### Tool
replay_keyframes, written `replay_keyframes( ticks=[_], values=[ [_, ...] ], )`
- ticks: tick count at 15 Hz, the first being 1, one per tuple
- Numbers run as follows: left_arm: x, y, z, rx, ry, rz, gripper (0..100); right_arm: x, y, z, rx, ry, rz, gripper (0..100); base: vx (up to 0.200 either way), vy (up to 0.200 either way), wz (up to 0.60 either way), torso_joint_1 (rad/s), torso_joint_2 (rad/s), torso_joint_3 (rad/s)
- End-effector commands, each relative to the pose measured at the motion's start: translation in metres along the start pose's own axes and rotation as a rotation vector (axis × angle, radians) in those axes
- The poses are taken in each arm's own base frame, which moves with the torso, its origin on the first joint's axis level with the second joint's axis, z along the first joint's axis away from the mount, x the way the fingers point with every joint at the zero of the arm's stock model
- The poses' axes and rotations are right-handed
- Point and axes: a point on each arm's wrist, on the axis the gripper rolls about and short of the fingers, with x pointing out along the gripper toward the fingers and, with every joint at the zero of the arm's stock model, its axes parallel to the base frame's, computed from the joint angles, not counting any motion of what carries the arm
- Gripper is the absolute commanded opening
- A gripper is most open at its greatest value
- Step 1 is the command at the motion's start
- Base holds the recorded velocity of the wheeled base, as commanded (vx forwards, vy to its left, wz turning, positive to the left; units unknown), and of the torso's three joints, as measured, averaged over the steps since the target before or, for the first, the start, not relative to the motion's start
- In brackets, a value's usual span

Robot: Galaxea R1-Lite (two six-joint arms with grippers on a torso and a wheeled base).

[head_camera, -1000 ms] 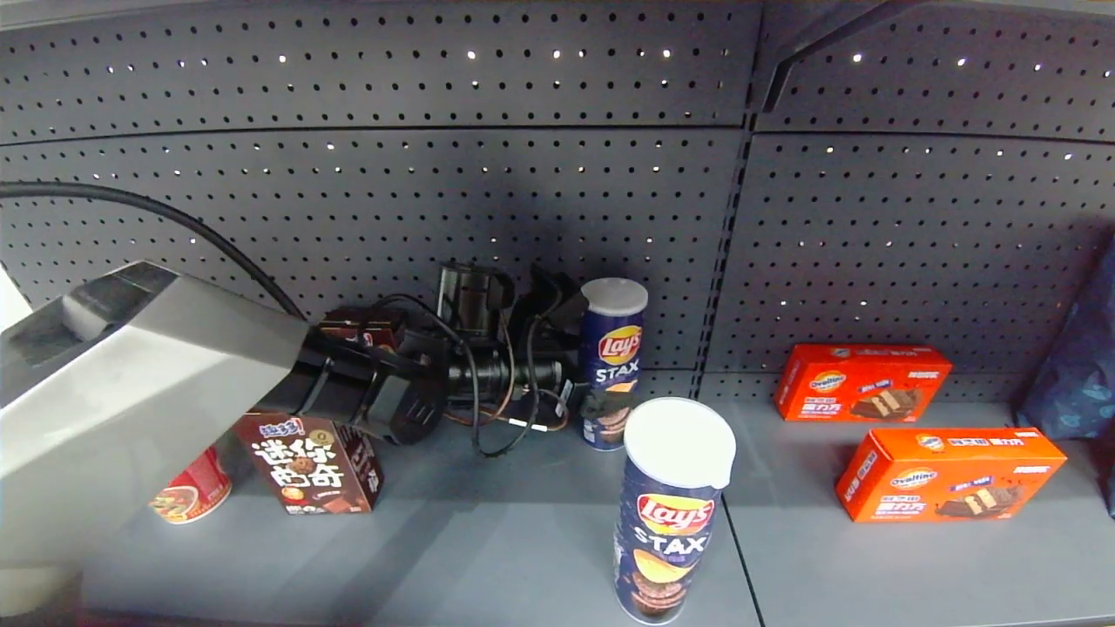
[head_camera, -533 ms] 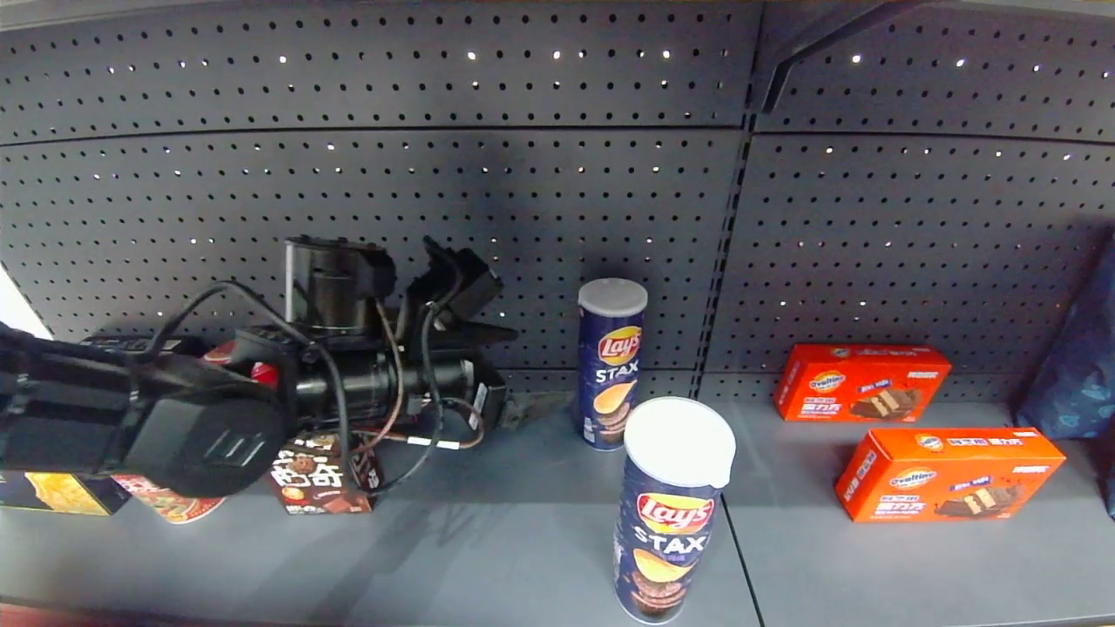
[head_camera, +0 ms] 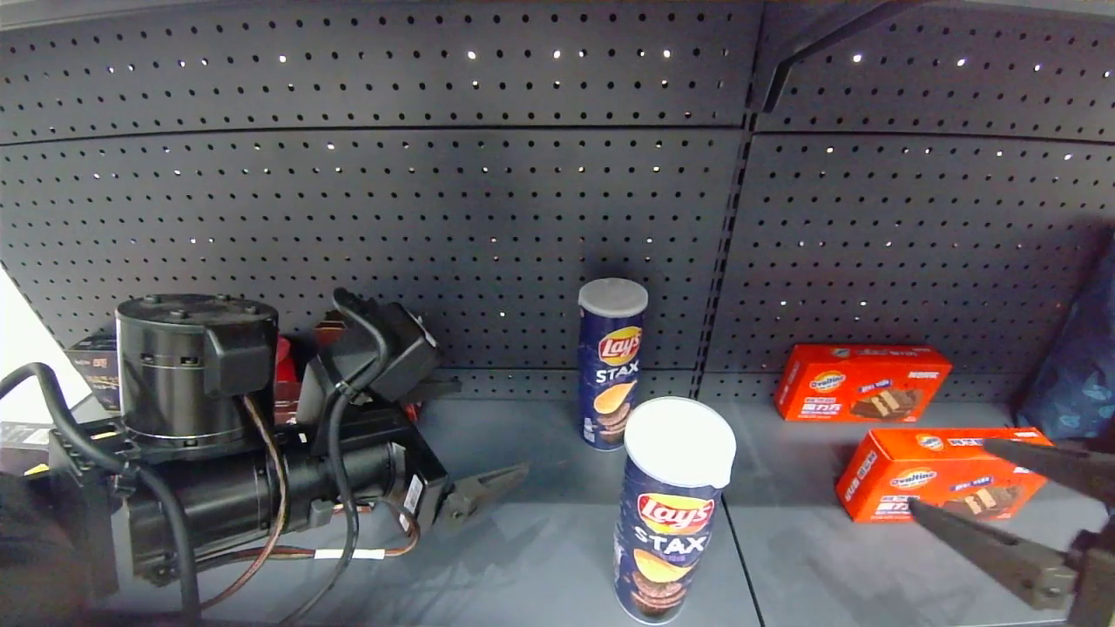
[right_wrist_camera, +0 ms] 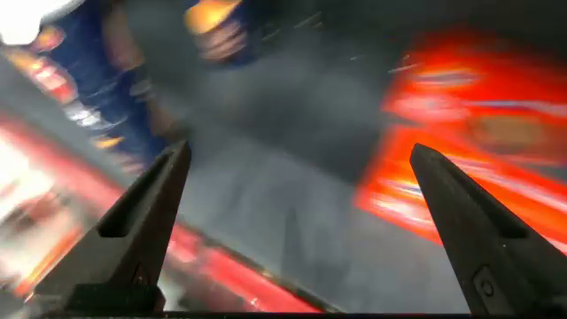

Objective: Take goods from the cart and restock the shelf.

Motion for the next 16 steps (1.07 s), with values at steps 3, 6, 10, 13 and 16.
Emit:
replay_keyframes(
  ticks=[3,6,10,13,16],
  values=[
    [-0.001,-0.003,-0.002,0.000,0.003,-0.009,100,0.070,0.034,-0.019,-0.018,0.224,0.061,100,0.000,0.000,0.00,0.000,0.00,0.000],
    [0.006,-0.002,-0.005,-0.002,0.023,-0.012,100,0.105,0.041,-0.020,-0.025,0.212,-0.039,100,0.000,0.000,0.00,0.000,0.00,0.000],
    [0.010,0.000,-0.006,0.000,0.012,-0.004,100,0.123,0.044,-0.035,-0.043,0.271,-0.101,100,0.000,0.000,0.00,0.000,0.00,0.000],
    [0.011,0.000,-0.008,-0.002,0.019,-0.006,100,0.123,0.048,-0.039,-0.055,0.283,-0.103,100,0.000,0.000,0.00,0.000,0.00,0.000],
    [0.012,0.001,-0.008,-0.004,0.022,-0.003,100,0.127,0.054,-0.038,-0.064,0.284,-0.093,100,0.000,0.000,0.00,0.000,0.00,0.000]
  ],
)
